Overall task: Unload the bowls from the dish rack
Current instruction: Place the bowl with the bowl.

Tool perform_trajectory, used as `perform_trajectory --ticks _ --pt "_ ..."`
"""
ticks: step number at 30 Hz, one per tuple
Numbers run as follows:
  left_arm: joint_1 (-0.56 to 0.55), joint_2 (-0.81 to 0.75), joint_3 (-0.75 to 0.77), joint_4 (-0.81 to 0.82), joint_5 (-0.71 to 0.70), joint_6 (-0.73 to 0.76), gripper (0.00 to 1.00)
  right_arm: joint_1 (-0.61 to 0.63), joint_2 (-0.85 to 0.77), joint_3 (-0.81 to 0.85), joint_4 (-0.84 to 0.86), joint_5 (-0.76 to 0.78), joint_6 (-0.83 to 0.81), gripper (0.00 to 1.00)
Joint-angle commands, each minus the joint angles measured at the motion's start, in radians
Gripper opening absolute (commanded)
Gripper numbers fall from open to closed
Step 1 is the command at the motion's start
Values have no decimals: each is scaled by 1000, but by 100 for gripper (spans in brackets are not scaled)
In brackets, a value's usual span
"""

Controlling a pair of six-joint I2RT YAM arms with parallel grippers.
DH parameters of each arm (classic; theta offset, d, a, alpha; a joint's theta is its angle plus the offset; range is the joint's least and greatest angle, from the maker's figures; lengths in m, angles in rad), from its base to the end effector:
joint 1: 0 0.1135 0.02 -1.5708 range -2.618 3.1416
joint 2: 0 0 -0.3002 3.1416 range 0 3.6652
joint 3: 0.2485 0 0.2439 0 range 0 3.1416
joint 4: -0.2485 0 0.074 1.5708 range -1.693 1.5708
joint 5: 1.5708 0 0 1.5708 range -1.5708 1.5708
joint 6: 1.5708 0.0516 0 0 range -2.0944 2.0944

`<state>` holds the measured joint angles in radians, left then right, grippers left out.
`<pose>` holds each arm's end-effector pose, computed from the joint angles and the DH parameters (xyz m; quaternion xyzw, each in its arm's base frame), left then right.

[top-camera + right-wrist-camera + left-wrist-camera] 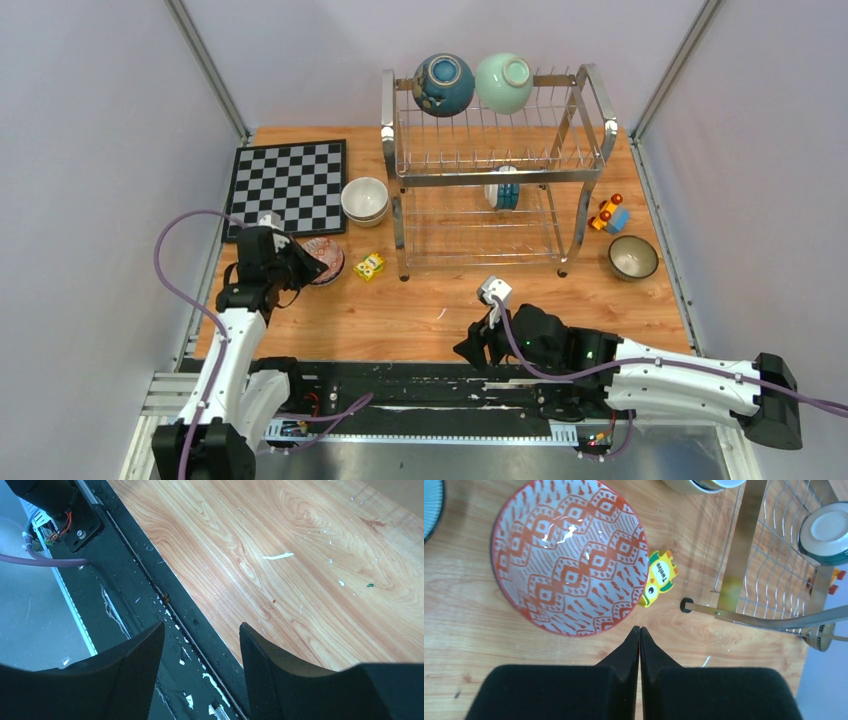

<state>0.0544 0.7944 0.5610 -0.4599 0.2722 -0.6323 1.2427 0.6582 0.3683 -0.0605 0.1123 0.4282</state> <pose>0.1492 -0.0058 0.2523 -0.2477 0.8640 -0.2377 0.3684 0.0518 0.1343 0.2440 -0.2946 0.7641 0.3934 0.4179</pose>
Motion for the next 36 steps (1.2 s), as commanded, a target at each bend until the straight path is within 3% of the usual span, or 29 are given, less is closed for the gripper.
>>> perform_trajectory --ticks 1,6,36 --pt "-3 53 -31 110 104 -40 0 -10 2 10 16 -5 10 60" --pt "-2 75 -83 231 176 -122 0 -10 -21 7 -4 5 13 60" --pt "45 165 -191 341 197 -163 0 -9 -37 4 -17 19 11 60"
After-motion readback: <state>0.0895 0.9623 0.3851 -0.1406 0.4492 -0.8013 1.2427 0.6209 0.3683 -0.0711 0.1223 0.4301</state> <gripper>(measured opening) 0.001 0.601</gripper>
